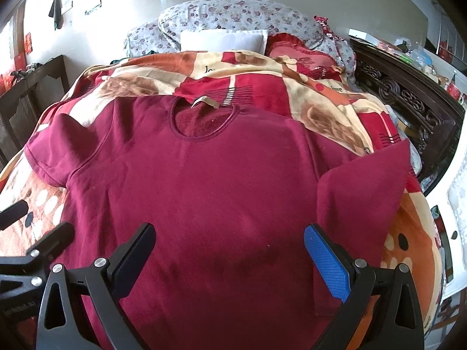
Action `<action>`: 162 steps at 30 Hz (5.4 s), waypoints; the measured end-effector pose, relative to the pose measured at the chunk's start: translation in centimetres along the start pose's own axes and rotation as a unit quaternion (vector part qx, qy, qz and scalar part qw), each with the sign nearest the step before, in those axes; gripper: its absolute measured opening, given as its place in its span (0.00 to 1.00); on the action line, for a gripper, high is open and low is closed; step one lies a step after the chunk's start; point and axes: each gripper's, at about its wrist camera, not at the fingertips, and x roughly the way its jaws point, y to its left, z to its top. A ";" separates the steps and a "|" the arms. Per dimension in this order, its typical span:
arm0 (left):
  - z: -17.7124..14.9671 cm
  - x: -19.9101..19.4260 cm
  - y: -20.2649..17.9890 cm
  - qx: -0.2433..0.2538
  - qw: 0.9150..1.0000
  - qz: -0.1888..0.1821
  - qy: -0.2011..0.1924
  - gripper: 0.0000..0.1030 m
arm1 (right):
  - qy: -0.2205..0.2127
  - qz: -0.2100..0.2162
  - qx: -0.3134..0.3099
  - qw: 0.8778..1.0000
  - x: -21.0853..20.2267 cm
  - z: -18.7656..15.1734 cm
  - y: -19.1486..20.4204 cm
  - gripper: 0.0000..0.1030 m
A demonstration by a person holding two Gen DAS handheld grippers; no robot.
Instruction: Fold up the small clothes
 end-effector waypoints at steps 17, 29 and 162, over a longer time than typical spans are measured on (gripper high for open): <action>4.2 2.7 23.0 -0.196 0.976 0.091 0.002 1.00 | 0.016 0.081 -0.051 0.995 5.5 3.9 7.6 0.98; 6.0 9.4 38.0 -0.370 0.924 0.093 0.022 1.00 | 0.017 0.097 -0.081 0.992 6.3 4.0 10.3 0.98; 0.9 8.0 10.4 -0.099 0.993 -0.060 -0.004 0.60 | -0.009 0.286 -0.096 0.953 7.6 14.0 11.8 0.68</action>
